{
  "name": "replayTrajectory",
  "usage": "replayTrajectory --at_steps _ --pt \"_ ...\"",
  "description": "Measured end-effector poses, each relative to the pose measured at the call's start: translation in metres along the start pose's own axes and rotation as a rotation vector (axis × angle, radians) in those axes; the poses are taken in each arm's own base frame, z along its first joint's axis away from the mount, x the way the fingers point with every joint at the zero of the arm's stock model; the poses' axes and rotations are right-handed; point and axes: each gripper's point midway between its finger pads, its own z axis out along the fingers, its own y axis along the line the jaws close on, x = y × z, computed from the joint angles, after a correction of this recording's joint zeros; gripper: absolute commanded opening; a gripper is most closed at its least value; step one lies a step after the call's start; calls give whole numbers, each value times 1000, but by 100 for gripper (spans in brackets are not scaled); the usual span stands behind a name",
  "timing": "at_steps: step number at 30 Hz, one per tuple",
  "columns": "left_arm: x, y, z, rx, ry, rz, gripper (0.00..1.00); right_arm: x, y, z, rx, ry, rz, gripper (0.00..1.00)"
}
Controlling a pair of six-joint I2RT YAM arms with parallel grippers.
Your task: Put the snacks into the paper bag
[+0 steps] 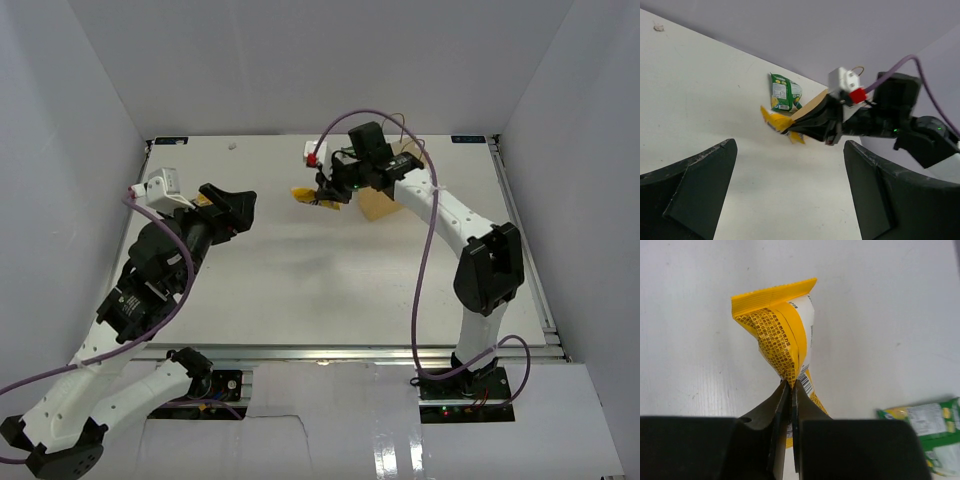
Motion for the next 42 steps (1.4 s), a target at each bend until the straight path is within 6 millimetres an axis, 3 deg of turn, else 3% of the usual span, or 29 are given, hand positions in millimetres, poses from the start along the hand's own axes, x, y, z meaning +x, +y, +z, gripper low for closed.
replayTrajectory --at_steps 6,9,12,16,22,27,31,39,42 --pt "-3 1 -6 14 -21 -10 98 -65 -53 -90 161 -140 -127 8" --pt "-1 3 -7 20 -28 -15 98 -83 -83 -143 286 -172 -189 8" --pt "3 5 -5 20 -24 -13 98 -80 -106 -184 386 -169 -205 8" --pt "9 4 1 24 -11 -2 98 -55 -136 -213 477 -134 -174 8" --pt "19 1 11 28 19 20 98 -24 -156 -217 495 -94 -138 8" --pt "17 -1 9 39 13 11 98 -17 -160 -221 490 -97 -147 8" --pt "14 -1 5 46 4 6 98 -7 -164 -213 455 -108 -150 8" --pt "15 -1 6 43 7 0 98 13 -157 -194 364 -103 -214 8" --pt "16 -1 6 42 9 1 98 14 -154 -191 341 -104 -241 12"
